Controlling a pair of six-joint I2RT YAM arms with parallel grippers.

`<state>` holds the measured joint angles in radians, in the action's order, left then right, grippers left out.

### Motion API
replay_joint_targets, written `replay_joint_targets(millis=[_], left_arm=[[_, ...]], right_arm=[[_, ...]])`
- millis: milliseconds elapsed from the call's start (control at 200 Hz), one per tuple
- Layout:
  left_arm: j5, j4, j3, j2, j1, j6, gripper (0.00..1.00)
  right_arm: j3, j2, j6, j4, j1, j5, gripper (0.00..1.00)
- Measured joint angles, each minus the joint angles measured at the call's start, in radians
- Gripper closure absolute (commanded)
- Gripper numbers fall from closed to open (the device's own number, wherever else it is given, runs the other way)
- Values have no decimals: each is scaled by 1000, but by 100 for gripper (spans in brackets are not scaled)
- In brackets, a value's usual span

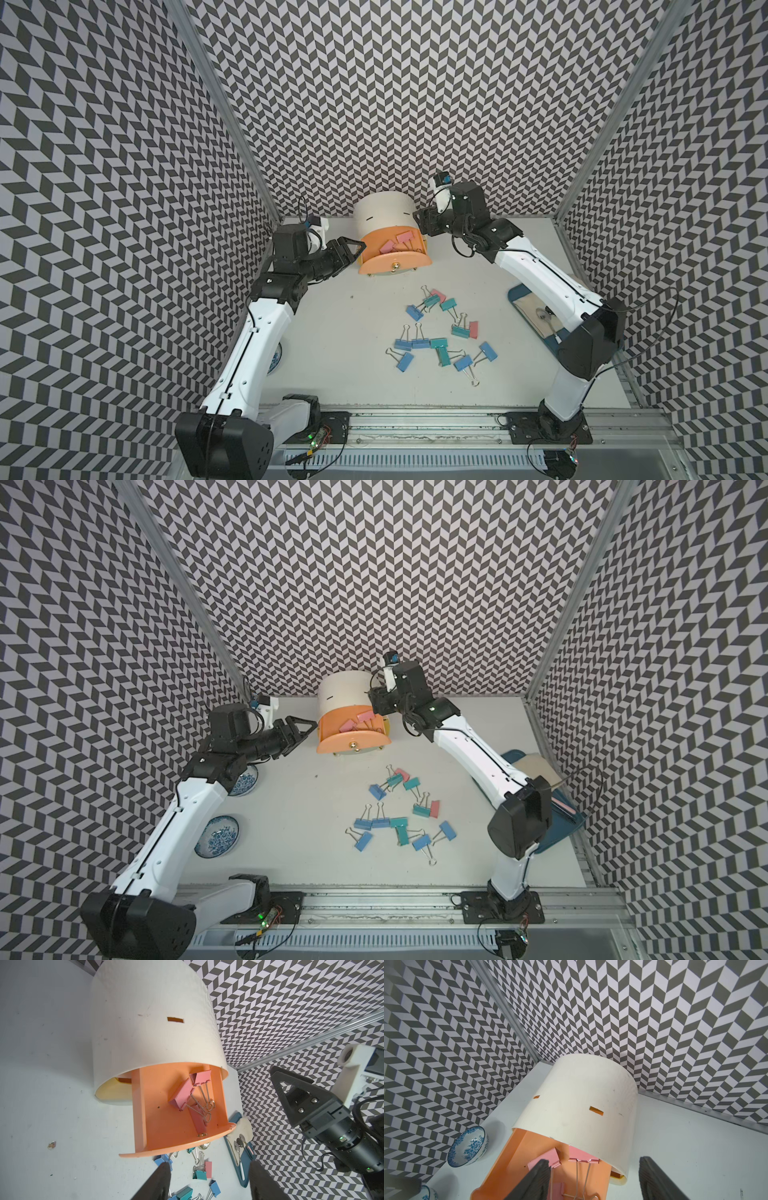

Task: Put the binder clips in the drawer according to color
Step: Move the binder clip to the center of the board.

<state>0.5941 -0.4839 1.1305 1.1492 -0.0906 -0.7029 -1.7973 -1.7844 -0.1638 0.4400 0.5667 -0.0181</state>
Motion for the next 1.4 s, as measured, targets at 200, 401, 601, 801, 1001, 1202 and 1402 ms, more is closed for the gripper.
replay_joint_targets(millis=[200, 401, 601, 801, 1001, 1202, 1402], left_arm=[[-10, -18, -76, -49, 4, 7, 37], [-16, -21, -172, -105, 13, 6, 37], [-18, -25, -281, -177, 13, -2, 37], [-14, -26, -400, -244, 15, -23, 37], [-8, -26, -515, -320, 15, -48, 37], [5, -25, -587, -363, 15, -74, 37], [23, -16, -646, -371, 15, -80, 37]], right_arm=[[100, 66, -37, -29, -58, -24, 29], [183, 124, -67, -56, -113, -42, 29], [297, 182, -96, -76, -165, -58, 29], [416, 230, -130, -82, -209, -69, 35], [517, 237, -162, -76, -241, -97, 43], [572, 201, -171, -51, -245, -155, 48], [692, 175, -177, -40, -245, -177, 48]])
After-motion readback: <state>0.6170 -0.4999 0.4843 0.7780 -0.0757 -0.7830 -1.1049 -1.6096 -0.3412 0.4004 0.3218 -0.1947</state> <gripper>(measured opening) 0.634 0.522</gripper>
